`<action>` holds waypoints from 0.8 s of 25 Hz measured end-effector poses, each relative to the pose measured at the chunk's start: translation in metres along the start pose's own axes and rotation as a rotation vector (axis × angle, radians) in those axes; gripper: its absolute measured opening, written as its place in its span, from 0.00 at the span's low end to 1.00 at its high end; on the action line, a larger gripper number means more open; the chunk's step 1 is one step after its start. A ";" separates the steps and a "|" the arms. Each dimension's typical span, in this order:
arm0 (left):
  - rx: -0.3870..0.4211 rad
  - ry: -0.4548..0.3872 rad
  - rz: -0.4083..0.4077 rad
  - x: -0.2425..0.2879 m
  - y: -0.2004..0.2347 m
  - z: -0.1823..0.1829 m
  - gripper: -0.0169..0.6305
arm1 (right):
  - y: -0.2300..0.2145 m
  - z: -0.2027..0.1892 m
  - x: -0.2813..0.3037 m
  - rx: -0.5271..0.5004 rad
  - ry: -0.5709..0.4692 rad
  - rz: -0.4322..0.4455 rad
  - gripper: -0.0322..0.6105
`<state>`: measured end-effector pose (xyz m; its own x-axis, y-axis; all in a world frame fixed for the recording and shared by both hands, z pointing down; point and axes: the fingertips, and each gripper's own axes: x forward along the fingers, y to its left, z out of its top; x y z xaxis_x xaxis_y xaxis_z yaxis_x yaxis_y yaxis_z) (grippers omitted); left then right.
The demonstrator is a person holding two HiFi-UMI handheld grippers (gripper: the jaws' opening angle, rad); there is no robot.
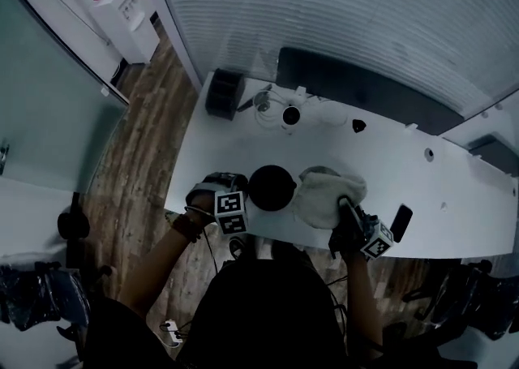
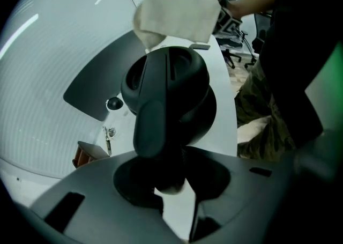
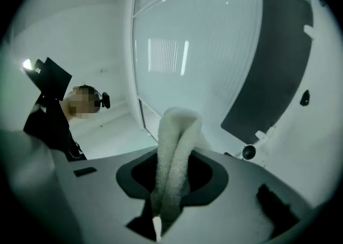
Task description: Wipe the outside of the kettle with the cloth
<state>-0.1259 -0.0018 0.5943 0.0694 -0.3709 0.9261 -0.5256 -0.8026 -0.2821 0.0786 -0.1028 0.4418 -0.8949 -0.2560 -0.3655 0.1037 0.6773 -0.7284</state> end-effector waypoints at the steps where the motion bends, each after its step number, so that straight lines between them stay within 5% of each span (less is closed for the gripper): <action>1: -0.023 -0.028 0.010 0.000 0.001 0.000 0.18 | -0.005 -0.004 -0.009 0.006 -0.014 -0.029 0.19; 9: -0.201 -0.213 -0.050 -0.010 0.016 0.011 0.25 | -0.023 -0.033 -0.027 0.051 0.031 -0.113 0.20; 11: -0.329 -0.343 -0.060 -0.028 0.026 0.017 0.37 | -0.020 -0.032 -0.025 0.039 0.038 -0.105 0.20; 14: -0.472 -0.559 0.004 -0.072 0.043 0.024 0.39 | -0.012 -0.032 -0.018 -0.012 0.063 -0.104 0.20; 20: -0.603 -1.002 0.216 -0.163 0.033 0.035 0.39 | 0.018 -0.051 0.000 -0.277 0.228 -0.150 0.20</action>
<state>-0.1244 0.0157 0.4252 0.4216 -0.8867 0.1898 -0.9034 -0.4289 0.0033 0.0585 -0.0552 0.4584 -0.9680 -0.2275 -0.1063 -0.1284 0.8124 -0.5688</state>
